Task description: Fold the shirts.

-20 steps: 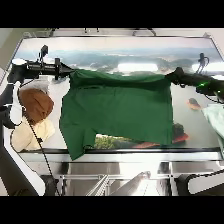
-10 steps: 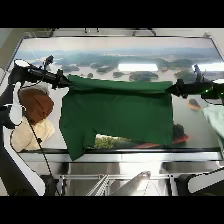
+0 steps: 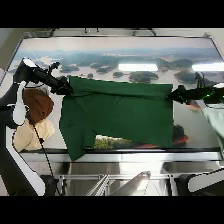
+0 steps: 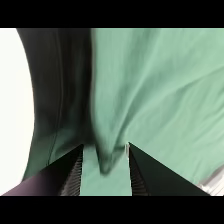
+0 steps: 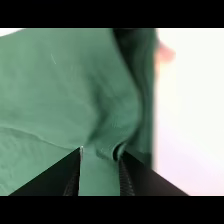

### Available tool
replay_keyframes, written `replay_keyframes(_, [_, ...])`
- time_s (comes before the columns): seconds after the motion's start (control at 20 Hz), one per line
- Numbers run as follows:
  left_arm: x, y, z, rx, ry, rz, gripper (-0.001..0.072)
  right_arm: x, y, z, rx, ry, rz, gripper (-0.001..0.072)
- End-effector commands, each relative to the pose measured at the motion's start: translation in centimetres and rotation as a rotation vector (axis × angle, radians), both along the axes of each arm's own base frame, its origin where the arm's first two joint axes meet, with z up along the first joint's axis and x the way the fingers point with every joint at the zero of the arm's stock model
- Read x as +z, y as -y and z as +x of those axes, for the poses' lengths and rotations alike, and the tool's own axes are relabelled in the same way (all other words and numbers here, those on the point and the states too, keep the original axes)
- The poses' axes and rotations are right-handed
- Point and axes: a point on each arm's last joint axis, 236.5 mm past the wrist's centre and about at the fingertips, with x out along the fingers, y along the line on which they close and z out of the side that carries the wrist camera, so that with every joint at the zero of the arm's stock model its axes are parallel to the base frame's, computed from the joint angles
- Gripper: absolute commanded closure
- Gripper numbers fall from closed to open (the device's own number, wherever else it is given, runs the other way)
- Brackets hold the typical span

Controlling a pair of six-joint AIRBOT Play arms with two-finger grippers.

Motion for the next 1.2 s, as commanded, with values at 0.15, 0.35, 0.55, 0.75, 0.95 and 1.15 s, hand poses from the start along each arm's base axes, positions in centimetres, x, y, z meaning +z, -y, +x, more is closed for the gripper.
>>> replay_keyframes(0.15, [4.8, -4.6, -1.8, 0.055, -0.017, 0.043, 0.0413, 1.8, 2.5, -8.2, 0.067, -0.218, 0.017, 0.0489])
replay_keyframes(0.35, [5.7, -4.7, -7.7, 0.057, -0.125, 0.020, 0.0412, 0.1, -0.4, -16.5, 0.092, -0.359, 0.014, 0.0486])
replay_keyframes(0.55, [3.0, -4.0, -13.5, 0.101, -0.174, 0.001, 0.0413, -3.1, -2.9, -23.9, 0.015, -0.521, -0.008, 0.0308])
replay_keyframes(0.75, [1.3, -4.4, -18.2, 0.171, -0.277, -0.031, 0.0412, -4.7, -6.1, -24.6, -0.032, -0.472, 0.069, 0.0309])
replay_keyframes(0.95, [-0.6, -4.3, -21.0, 0.246, -0.322, -0.031, 0.0413, -3.6, -7.7, -21.5, -0.017, -0.309, 0.121, 0.0695])
replay_keyframes(1.15, [-1.8, -2.2, -25.0, 0.232, -0.423, -0.054, 0.0413, -3.3, -7.7, -21.1, -0.015, -0.286, 0.120, 0.0696])
